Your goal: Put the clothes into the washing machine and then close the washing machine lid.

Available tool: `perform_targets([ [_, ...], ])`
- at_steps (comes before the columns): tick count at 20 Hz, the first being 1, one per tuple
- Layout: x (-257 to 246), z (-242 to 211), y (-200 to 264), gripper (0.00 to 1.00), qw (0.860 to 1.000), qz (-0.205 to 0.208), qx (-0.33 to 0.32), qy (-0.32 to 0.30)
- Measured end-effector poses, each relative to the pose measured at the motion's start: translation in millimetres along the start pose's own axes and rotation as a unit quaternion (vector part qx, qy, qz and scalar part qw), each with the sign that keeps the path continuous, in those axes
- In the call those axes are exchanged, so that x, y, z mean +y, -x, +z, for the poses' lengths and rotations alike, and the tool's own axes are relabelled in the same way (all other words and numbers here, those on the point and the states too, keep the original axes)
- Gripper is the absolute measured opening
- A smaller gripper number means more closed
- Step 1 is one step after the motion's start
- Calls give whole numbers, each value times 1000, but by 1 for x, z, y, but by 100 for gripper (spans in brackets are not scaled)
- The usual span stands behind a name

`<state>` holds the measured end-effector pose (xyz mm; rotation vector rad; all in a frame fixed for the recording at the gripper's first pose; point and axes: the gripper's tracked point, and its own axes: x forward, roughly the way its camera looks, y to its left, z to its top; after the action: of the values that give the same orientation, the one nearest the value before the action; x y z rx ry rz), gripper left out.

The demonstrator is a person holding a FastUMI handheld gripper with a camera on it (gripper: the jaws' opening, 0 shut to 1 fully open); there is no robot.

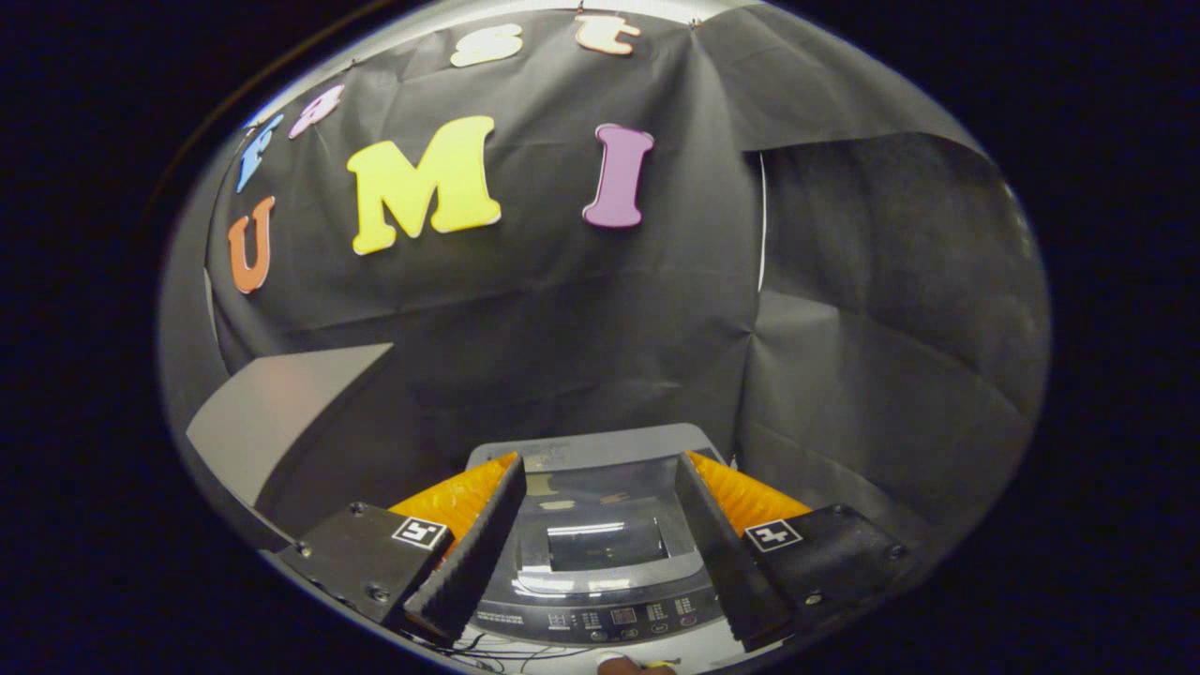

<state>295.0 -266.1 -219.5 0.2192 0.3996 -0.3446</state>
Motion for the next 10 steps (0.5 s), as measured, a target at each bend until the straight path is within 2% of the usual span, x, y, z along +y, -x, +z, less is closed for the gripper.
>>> perform_targets([
  [5,0,19,62,100,998,-6,-40,54],
  [10,13,59,134,100,993,22,-105,44],
])
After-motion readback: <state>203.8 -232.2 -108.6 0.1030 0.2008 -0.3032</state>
